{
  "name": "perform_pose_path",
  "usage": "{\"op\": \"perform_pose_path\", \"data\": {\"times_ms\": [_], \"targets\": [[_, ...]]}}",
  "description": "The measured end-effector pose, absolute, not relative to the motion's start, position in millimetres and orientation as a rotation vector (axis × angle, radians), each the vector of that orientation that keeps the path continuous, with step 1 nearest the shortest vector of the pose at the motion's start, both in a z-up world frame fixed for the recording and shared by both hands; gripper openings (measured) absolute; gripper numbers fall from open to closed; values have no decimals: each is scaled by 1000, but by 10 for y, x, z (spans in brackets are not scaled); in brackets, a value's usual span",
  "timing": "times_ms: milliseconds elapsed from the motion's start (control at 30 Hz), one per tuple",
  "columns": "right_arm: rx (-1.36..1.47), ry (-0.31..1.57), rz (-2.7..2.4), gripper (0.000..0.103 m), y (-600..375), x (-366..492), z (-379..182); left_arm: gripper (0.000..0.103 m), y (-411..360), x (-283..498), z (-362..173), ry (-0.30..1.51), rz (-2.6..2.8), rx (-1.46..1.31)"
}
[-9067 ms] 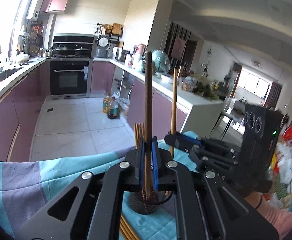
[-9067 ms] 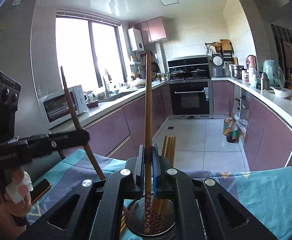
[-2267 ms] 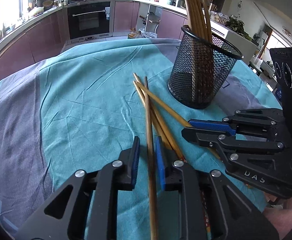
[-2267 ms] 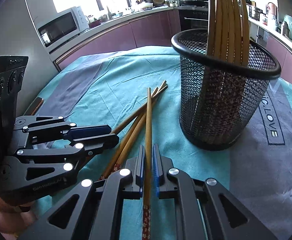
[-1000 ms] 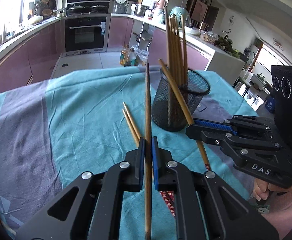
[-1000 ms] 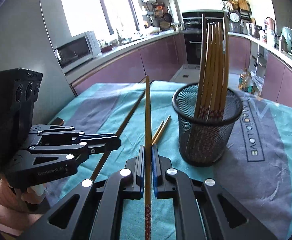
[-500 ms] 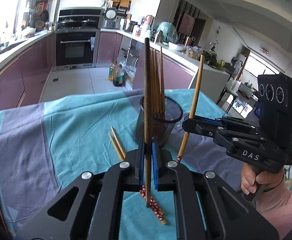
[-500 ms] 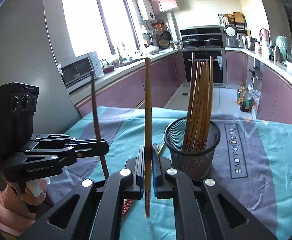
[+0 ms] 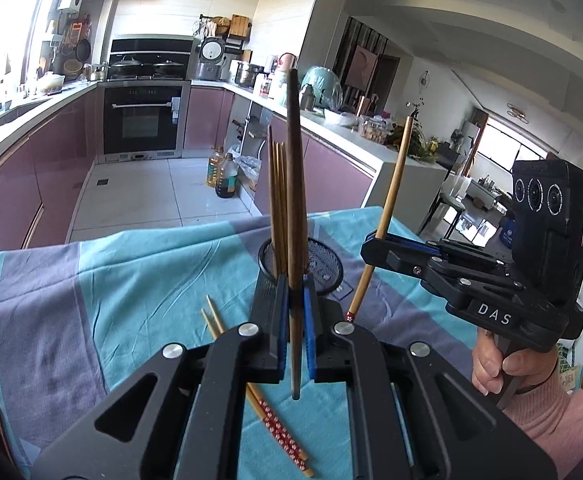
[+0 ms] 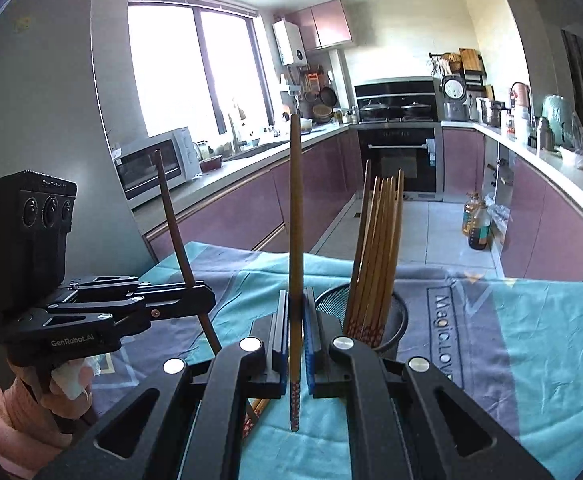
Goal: Organize utensils
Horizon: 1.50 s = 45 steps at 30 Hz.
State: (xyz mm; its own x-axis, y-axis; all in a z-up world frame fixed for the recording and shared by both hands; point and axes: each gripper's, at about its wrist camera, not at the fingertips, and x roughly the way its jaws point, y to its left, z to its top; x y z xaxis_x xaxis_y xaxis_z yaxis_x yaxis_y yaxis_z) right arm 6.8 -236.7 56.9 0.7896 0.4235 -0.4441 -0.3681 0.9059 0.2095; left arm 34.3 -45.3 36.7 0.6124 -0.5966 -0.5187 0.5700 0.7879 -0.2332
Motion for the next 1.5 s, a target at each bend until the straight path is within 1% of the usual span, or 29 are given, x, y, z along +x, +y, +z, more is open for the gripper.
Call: {"op": "perform_pose_path", "data": {"times_ms": [833,1133,1500], "targets": [[94,395,391,6,-2491,259,951,7,-693,503,939,449,-689,-37],[102,386,374,6,-2488,392,934,7,-743,579,870,465,-679,-40],[109,425,353,6,-2426,544,778,7,-814,718,732,520,-654,-20]]}}
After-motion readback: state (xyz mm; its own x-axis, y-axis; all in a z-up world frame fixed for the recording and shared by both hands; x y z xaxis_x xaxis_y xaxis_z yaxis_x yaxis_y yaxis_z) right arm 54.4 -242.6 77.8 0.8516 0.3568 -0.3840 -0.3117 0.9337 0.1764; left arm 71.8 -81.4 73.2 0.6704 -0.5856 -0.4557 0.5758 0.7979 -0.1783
